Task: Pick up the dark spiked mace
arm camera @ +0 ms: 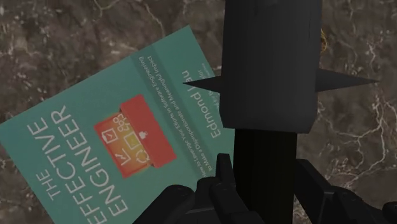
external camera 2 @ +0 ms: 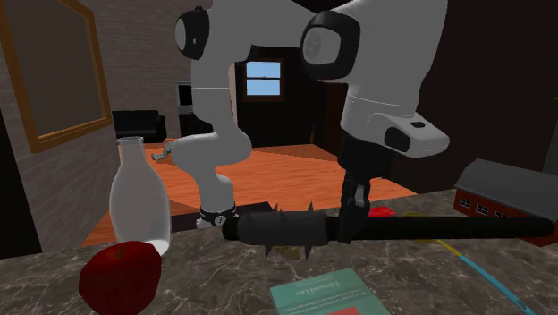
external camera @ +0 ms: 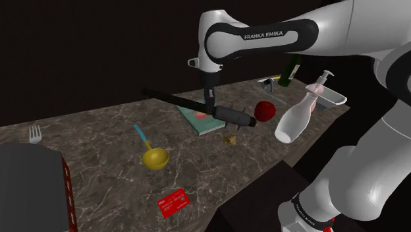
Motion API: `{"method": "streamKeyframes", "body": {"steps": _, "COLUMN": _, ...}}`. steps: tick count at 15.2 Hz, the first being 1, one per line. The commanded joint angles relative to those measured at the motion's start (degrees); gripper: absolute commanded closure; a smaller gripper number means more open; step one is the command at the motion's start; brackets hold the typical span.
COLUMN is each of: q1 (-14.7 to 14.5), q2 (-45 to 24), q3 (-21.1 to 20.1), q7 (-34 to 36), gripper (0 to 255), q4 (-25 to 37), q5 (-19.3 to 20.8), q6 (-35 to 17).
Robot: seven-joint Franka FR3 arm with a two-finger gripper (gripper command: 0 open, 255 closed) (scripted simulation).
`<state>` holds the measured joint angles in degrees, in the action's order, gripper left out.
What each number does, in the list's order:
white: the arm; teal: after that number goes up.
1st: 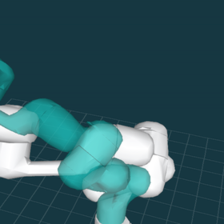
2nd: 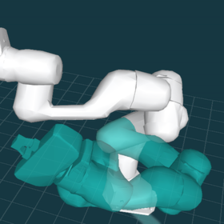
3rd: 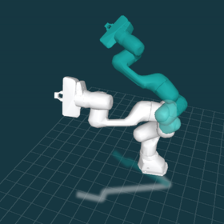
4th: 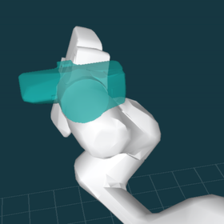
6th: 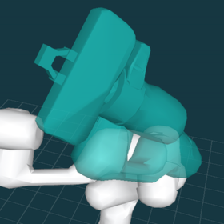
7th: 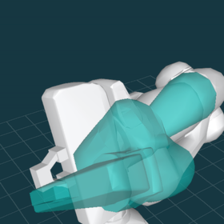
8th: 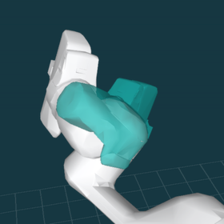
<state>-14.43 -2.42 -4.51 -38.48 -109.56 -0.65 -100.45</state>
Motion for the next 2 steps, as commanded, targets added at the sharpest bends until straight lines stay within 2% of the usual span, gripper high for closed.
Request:
{"method": "streamKeyframes", "body": {"steps": 1, "q1": 0.0, "q2": 0.1, "q3": 0.0, "q7": 0.0, "gripper": 255, "q4": 0.8, "q5": 0.0, "q6": 0.8}}
{"method": "streamKeyframes", "body": {"steps": 2, "q1": 0.0, "q2": 0.1, "q3": 0.0, "q7": 0.0, "gripper": 255, "q4": 0.8, "q5": 0.0, "q6": 0.8}}
